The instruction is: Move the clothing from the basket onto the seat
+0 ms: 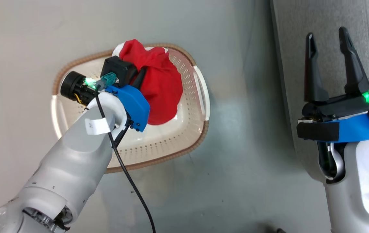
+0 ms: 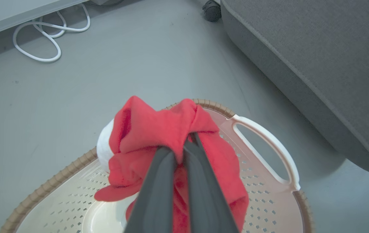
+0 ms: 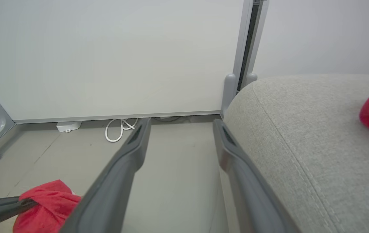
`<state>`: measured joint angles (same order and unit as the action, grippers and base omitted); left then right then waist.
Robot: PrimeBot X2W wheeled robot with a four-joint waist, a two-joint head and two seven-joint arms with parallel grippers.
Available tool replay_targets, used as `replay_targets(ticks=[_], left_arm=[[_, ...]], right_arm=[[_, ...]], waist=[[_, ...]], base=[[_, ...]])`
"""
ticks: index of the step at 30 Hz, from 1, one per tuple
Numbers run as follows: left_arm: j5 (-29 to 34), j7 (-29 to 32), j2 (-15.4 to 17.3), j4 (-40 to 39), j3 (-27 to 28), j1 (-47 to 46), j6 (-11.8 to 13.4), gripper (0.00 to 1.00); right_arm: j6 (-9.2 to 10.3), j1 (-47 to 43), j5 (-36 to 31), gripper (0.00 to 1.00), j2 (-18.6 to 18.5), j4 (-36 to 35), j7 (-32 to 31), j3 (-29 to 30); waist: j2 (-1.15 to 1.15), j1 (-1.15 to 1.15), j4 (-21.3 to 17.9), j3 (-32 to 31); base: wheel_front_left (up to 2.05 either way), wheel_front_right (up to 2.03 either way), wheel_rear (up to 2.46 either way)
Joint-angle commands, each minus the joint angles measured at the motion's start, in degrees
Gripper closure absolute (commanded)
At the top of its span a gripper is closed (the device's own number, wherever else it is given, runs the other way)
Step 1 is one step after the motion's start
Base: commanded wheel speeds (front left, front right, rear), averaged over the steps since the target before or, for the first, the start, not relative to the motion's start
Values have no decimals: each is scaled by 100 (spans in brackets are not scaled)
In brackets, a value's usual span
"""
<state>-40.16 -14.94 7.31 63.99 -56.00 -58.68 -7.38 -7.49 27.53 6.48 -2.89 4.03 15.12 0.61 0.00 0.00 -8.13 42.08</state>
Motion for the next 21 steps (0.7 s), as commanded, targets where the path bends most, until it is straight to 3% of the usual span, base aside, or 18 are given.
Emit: replay_targets(ticks=[1, 11, 21], left_arm=[[49, -31, 48, -86, 64, 70, 20, 100], [596, -33, 291, -1248, 958, 709, 230, 100], [1190, -34, 251, -1936, 1578, 1090, 197, 100]], right_arm=[[-1, -67, -13, 0, 2, 17, 5, 24], [-1, -496, -60, 0, 1, 294, 5, 103], [-1, -976, -5, 0, 1, 499, 5, 135]], waist=[[0, 0, 199, -312], [0, 0, 373, -1361], [0, 0, 410, -2291]], base=[[0, 0, 0], [0, 0, 0], [0, 0, 0]])
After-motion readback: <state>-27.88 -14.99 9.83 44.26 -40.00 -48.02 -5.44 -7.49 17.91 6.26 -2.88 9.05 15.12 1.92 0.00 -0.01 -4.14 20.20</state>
